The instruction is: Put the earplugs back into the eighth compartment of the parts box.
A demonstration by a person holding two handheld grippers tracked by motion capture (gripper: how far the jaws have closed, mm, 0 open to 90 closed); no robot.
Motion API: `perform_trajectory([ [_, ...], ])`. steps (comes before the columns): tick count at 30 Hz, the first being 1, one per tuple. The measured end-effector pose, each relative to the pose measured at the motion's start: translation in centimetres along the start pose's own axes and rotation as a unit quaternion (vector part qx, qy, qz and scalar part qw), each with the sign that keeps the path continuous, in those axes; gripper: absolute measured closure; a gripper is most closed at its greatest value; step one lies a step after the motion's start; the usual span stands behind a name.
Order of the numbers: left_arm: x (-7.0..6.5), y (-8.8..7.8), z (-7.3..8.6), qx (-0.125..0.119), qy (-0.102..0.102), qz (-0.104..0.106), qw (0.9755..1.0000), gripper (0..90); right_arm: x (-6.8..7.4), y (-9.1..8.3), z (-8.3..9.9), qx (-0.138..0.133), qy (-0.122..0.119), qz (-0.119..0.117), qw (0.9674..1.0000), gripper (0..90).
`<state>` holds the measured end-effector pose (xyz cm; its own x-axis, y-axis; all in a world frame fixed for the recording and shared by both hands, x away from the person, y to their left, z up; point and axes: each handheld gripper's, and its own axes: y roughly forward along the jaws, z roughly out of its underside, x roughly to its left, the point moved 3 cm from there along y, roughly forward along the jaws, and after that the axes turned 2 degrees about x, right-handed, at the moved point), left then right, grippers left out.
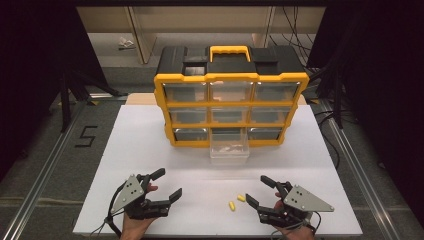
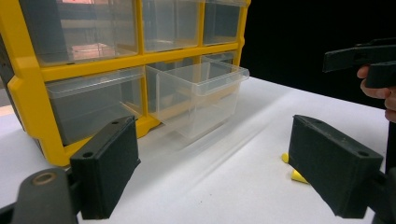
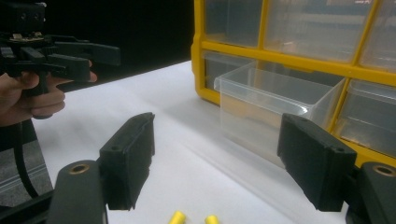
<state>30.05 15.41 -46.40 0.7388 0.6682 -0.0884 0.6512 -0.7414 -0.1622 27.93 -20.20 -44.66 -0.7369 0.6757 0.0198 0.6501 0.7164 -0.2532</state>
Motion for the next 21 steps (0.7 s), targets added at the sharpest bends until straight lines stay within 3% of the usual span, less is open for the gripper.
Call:
perform_trajectory([
  [21, 0.0, -0.13, -0.05, -0.004, 0.001, 0.0, 1.0, 15.8, 0.15, 0.39, 0.02, 0.017, -0.015, -0.005, 0.9997, 28.4],
])
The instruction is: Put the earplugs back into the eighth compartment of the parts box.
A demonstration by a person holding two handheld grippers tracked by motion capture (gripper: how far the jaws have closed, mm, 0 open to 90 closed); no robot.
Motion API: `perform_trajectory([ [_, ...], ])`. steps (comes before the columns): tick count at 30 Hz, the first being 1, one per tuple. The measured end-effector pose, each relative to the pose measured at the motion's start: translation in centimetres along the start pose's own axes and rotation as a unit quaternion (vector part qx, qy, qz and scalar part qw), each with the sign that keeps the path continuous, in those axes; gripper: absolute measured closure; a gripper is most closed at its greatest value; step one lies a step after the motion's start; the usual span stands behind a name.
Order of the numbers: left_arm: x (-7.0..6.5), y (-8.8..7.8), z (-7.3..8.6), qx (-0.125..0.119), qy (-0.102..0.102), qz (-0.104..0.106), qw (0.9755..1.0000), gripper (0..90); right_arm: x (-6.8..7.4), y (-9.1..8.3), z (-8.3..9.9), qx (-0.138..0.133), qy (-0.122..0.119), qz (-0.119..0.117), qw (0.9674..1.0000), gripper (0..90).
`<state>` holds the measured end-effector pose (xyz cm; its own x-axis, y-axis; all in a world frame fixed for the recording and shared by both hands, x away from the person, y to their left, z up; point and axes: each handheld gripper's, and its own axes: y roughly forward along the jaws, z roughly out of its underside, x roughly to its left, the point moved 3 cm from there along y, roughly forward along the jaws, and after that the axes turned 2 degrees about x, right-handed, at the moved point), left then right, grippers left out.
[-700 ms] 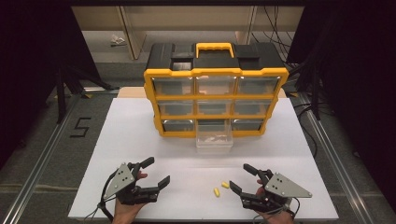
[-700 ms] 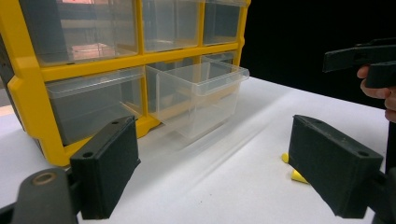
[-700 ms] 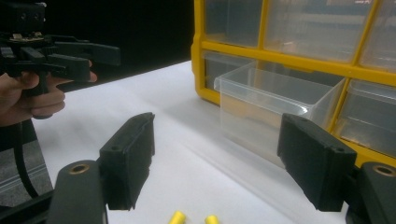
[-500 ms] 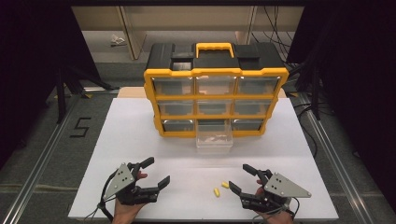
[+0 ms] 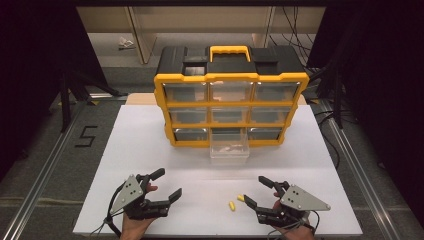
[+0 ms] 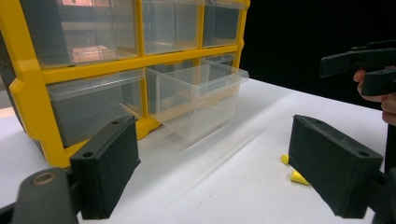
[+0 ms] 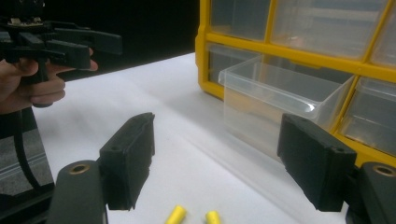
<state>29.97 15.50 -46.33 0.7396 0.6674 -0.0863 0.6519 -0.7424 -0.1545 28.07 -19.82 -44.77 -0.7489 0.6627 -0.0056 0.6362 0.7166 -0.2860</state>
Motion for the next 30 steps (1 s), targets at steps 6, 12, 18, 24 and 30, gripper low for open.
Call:
perform_trajectory([
  [6, 0.0, 0.0, 0.0, 0.0, -0.001, 0.0, 1.0, 15.8, 0.0, 0.2, 0.0, 0.012, -0.003, -0.004, 0.9999, 29.6],
  [12, 0.0, 0.0, 0.0, -0.002, -0.002, 0.0, 1.0, 15.8, -0.3, 0.9, 0.1, 0.053, -0.003, -0.003, 0.9986, 31.2],
  [18, 0.0, 0.1, 0.0, 0.002, -0.002, 0.001, 1.0, 15.9, -0.7, 2.0, 0.5, 0.106, 0.002, -0.002, 0.9944, 33.6],
  [24, 0.0, 0.1, 0.0, 0.001, -0.002, 0.002, 1.0, 15.9, -0.9, 3.0, 0.8, 0.145, -0.005, 0.005, 0.9894, 34.8],
  [30, 0.0, 0.1, 0.1, 0.002, -0.003, 0.002, 1.0, 15.9, -1.4, 4.1, 1.6, 0.189, 0.007, 0.015, 0.9819, 36.3],
])
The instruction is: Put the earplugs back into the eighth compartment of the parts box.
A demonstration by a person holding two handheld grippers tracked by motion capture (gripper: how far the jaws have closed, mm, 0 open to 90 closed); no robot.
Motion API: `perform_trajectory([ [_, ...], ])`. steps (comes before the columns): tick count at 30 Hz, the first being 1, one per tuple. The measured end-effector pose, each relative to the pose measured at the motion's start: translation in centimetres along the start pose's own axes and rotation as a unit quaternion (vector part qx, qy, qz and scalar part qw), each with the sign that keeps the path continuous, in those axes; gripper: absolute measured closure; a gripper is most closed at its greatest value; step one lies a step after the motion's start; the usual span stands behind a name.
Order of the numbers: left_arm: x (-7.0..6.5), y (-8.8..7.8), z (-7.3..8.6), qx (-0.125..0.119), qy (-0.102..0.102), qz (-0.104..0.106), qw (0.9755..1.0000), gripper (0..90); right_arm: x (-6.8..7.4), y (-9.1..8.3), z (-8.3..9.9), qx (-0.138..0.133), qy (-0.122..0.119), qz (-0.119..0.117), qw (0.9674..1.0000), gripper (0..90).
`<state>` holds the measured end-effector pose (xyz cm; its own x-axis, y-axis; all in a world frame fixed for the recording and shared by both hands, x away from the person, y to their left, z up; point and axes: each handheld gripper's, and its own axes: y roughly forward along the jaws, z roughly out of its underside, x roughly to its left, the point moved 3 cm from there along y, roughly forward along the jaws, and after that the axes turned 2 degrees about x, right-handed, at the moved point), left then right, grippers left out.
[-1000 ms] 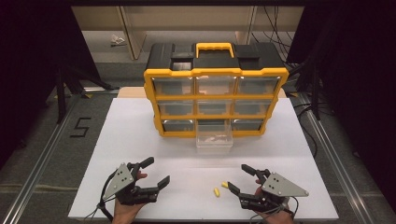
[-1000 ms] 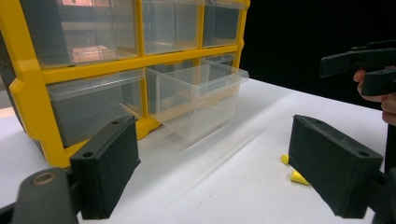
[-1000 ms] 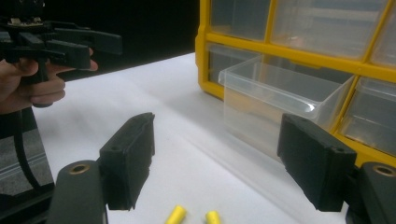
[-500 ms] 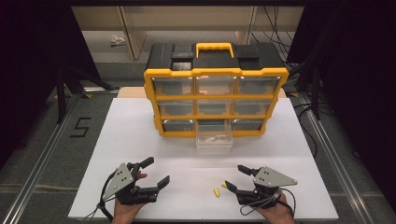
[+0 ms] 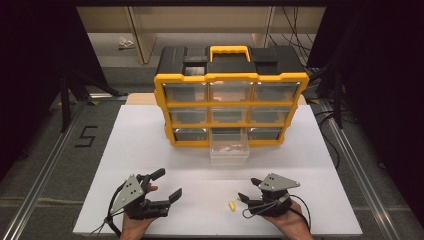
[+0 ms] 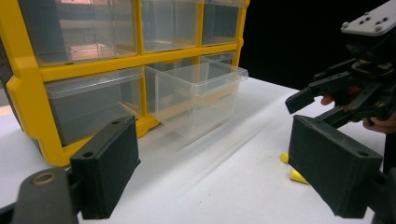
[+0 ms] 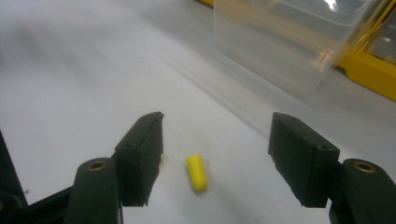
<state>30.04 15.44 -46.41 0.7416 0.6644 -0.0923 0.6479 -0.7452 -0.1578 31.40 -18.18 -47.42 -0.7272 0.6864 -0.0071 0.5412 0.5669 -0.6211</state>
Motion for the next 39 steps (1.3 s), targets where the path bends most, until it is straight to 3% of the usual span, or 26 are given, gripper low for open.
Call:
perform_trajectory([
  [10, 0.1, -0.1, 0.0, -0.002, -0.001, -0.001, 1.0, 15.9, -0.4, 1.8, 0.4, 0.059, 0.0, -0.003, 0.9982, 43.0],
  [16, 0.1, 0.0, 0.0, -0.001, -0.001, -0.001, 1.0, 15.9, -0.2, 3.0, 0.7, 0.105, -0.018, -0.017, 0.9942, 53.2],
  [25, 0.1, 0.0, 0.0, 0.0, -0.001, 0.0, 1.0, 15.9, 0.3, 3.7, 0.8, 0.141, -0.041, -0.027, 0.9888, 65.4],
  [34, 0.1, 0.0, 0.0, 0.0, -0.001, -0.001, 1.0, 15.9, 0.4, 3.9, 0.7, 0.144, -0.046, -0.036, 0.9878, 79.7],
  [39, 0.1, 0.0, 0.0, 0.0, -0.001, -0.001, 1.0, 15.9, 0.2, 3.2, 0.1, 0.118, -0.044, -0.03, 0.9916, 81.4],
])
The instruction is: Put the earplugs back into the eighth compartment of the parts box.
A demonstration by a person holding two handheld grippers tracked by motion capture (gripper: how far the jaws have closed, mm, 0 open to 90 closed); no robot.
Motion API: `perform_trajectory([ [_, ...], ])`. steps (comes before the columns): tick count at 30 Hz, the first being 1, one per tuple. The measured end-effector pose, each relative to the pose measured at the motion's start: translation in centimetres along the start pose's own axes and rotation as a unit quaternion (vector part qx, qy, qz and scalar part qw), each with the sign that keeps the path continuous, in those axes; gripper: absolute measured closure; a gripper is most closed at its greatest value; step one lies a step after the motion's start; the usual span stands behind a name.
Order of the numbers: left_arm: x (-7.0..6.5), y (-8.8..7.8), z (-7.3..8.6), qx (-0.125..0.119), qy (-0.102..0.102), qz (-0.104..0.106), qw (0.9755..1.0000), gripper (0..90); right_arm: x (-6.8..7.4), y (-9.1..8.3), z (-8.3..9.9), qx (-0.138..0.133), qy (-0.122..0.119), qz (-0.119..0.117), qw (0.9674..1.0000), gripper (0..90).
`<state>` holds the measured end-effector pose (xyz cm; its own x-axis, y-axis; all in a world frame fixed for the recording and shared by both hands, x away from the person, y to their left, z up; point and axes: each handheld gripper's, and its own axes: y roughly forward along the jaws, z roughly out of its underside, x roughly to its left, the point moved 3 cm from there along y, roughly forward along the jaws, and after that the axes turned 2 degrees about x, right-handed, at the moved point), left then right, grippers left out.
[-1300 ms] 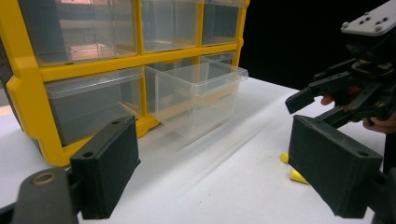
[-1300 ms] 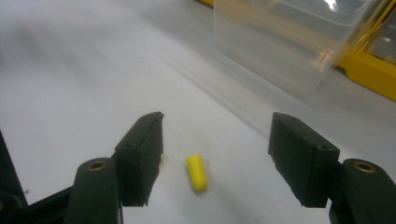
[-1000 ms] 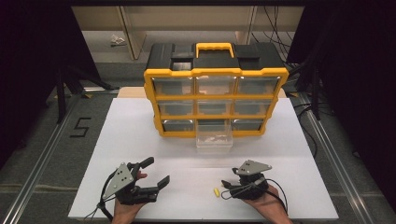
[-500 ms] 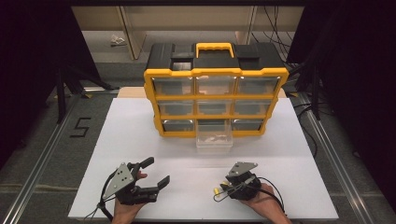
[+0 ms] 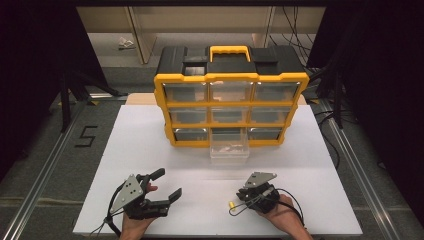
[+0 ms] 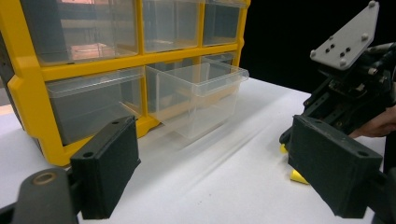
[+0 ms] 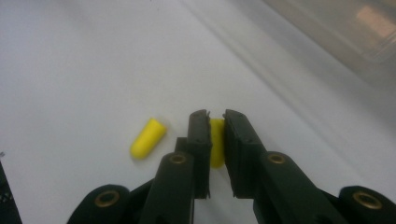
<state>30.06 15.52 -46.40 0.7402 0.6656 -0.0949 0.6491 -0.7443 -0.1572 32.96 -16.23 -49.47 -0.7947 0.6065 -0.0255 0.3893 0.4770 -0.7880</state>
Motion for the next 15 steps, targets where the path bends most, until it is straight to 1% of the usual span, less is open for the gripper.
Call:
perform_trajectory([
  [1, 0.0, 0.0, 0.0, 0.0, 0.0, 0.0, 1.0, 15.9, 0.0, 0.0, 0.0, 0.0, 0.0, 0.0, 1.0, 81.4],
  [2, 0.0, 0.0, 0.0, -0.001, -0.001, 0.0, 1.0, 15.9, -0.1, -0.4, -0.2, -0.01, 0.003, 0.001, 0.9999, 81.5],
  [3, 0.0, 0.0, 0.0, -0.001, -0.001, 0.0, 1.0, 15.9, -0.1, -0.4, -0.2, -0.01, 0.003, 0.001, 0.9999, 81.5],
  [4, 0.0, 0.0, 0.0, 0.0, -0.001, 0.0, 1.0, 15.9, -0.1, -0.8, -0.4, -0.02, 0.004, 0.002, 0.9998, 81.5],
  [6, 0.0, 0.0, 0.0, 0.0, -0.001, 0.001, 1.0, 16.0, -0.1, -1.2, -0.7, -0.031, 0.007, 0.0, 0.9995, 81.5],
  [7, 0.0, 0.0, 0.0, 0.0, -0.001, 0.001, 1.0, 16.0, -0.1, -1.2, -0.7, -0.031, 0.007, 0.0, 0.9995, 81.5],
  [8, 0.0, 0.0, 0.0, -0.001, -0.001, 0.001, 1.0, 16.0, -0.1, -1.7, -1.1, -0.044, 0.008, 0.001, 0.999, 81.5],
  [9, 0.0, 0.0, 0.0, -0.001, -0.001, 0.001, 1.0, 16.0, -0.1, -1.7, -1.1, -0.044, 0.008, 0.001, 0.999, 81.5],
  [10, 0.0, 0.0, 0.0, -0.002, -0.002, 0.0, 1.0, 16.0, -0.2, -2.2, -1.7, -0.055, 0.008, 0.003, 0.9985, 81.4],
  [11, 0.0, 0.0, 0.0, -0.002, -0.002, 0.0, 1.0, 16.0, -0.2, -2.2, -1.7, -0.055, 0.008, 0.003, 0.9985, 81.4],
  [12, 0.0, -0.1, 0.0, -0.002, -0.002, -0.001, 1.0, 16.0, -0.4, -2.6, -2.4, -0.066, 0.007, 0.004, 0.9978, 81.4],
  [13, 0.1, -0.1, 0.0, -0.003, -0.001, -0.001, 1.0, 16.0, -0.4, -2.6, -2.4, -0.066, 0.007, 0.004, 0.9978, 81.4],
  [14, 0.1, -0.1, 0.0, -0.003, -0.001, -0.001, 1.0, 16.0, -0.7, -3.1, -3.1, -0.077, 0.008, 0.007, 0.997, 81.4],
  [15, 0.1, -0.1, 0.0, -0.003, -0.001, -0.002, 1.0, 16.0, -0.7, -3.1, -3.1, -0.077, 0.008, 0.007, 0.997, 81.4],
])
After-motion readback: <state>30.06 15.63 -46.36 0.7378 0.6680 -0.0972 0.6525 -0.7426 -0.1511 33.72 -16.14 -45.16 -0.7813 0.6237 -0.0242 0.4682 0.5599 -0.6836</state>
